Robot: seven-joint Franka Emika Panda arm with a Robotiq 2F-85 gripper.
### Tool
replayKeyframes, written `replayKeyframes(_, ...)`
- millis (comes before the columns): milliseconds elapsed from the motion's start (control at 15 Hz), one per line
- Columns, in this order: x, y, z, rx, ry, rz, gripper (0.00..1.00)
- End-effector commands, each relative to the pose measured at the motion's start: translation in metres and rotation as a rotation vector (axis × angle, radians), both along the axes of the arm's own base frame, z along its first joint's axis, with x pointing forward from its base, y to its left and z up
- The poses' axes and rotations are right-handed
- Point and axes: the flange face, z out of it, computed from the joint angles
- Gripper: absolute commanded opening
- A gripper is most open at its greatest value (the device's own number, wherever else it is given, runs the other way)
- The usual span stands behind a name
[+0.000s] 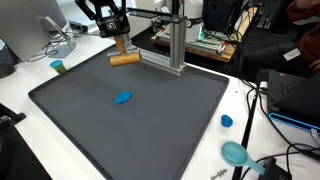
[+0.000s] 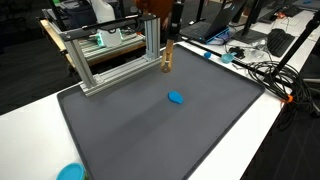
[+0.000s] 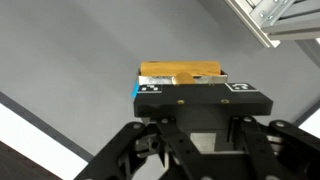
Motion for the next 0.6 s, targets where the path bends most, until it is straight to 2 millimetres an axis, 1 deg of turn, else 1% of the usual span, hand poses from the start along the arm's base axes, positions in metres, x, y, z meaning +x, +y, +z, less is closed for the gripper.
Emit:
replayKeyframes(0,0.007,-0.008,-0.005,0.053,0.063,0.181,0.22)
replayKeyframes(67,0.008,-0.012,-0.014,0.05,0.11,0.077,0.22)
replayKeyframes(133,0.0,-0.007,-0.011,0.022,0.055,0.104,0.47)
replayKeyframes(333,0.005,-0.011,-0.024,0.029,0.103,0.09,0.47)
replayKeyframes(400,0.007,-0.01,-0.023,0.06,0.06,0.173,0.22)
replayKeyframes(533,0.011,-0.01,-0.02,0.061,0.0,0.28,0.22)
